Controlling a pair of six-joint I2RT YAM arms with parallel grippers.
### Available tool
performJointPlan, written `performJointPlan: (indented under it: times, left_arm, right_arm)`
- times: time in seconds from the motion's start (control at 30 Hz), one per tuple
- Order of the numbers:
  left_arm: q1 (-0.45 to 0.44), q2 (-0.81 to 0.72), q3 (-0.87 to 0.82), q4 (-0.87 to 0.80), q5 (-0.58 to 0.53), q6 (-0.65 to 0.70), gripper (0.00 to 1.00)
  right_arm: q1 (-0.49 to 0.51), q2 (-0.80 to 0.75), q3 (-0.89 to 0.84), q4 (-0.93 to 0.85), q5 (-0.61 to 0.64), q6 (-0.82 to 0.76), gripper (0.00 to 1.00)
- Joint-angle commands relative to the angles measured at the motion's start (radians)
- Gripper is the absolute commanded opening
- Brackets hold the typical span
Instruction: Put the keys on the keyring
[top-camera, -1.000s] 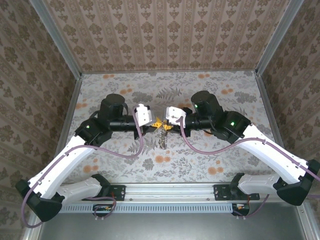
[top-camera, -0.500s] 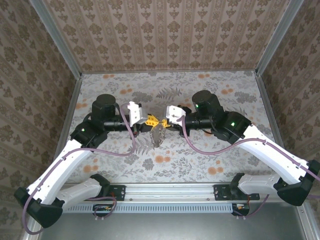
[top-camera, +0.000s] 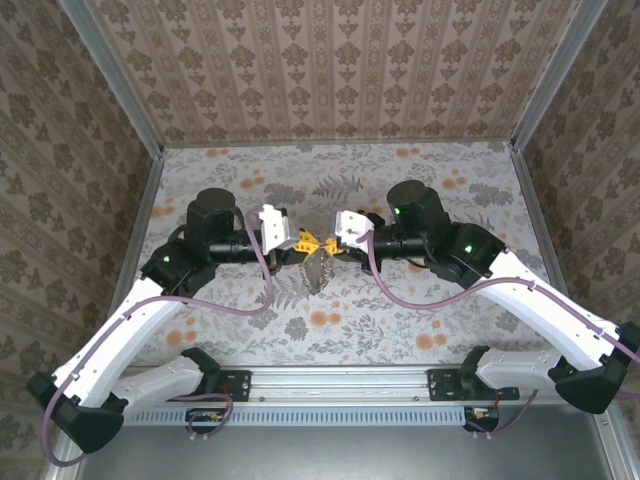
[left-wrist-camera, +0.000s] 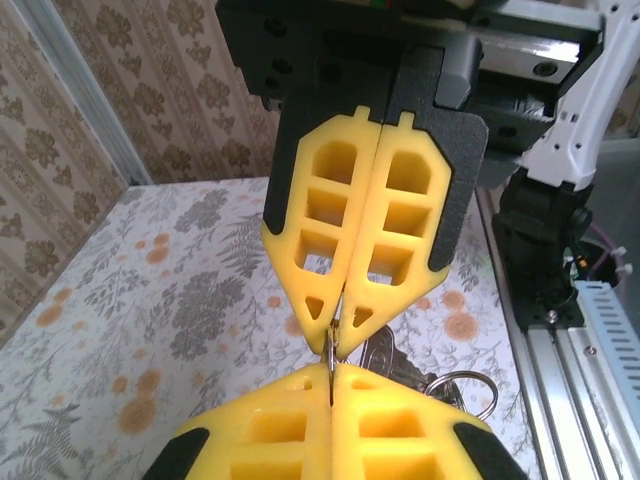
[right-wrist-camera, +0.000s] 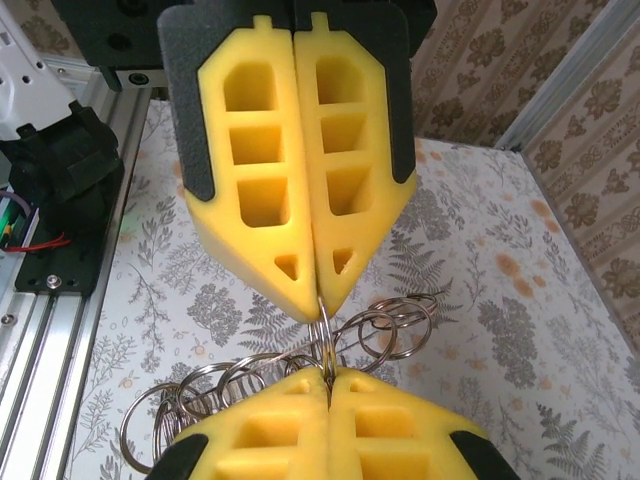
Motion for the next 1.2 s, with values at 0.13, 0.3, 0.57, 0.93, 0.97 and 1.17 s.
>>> performJointPlan:
  times: [0.13,0.3,0.57,0.93,0.97,1.17]
  left_arm:
    - [-0.047,0.039,0.073,-0.126,-0.187,0.084,0.16]
    - [-0.075,0.063,0.088,-0.132,-0.226,0.092,0.10]
    - [-0.072,0.045,0.073,-0.071,-0.182,0.062,0.00]
    - [-0.025,0.001,0.026,-0.005,-0.047,0.039,0.00]
    - [-0.022,-0.001,0.023,-0.002,-0.042,0.038,0.00]
    - [-0.020,-0.020,0.011,0.004,-0.015,0.031,0.00]
  right_arm:
    - [0.002,-0.015,0.013,0.007,0.019,-0.015,0.00]
    - [0.011,-0.007,0.017,-0.029,0.043,-0.039,0.00]
    - [0.017,-0.007,0.020,-0.076,0.069,-0.056,0.00]
    - [0.017,-0.038,-0.020,-0.066,0.111,-0.018,0.21]
    - [0.018,-0.037,-0.018,-0.067,0.112,-0.014,0.21]
    - [0.017,-0.036,-0.008,-0.071,0.107,-0.003,0.19]
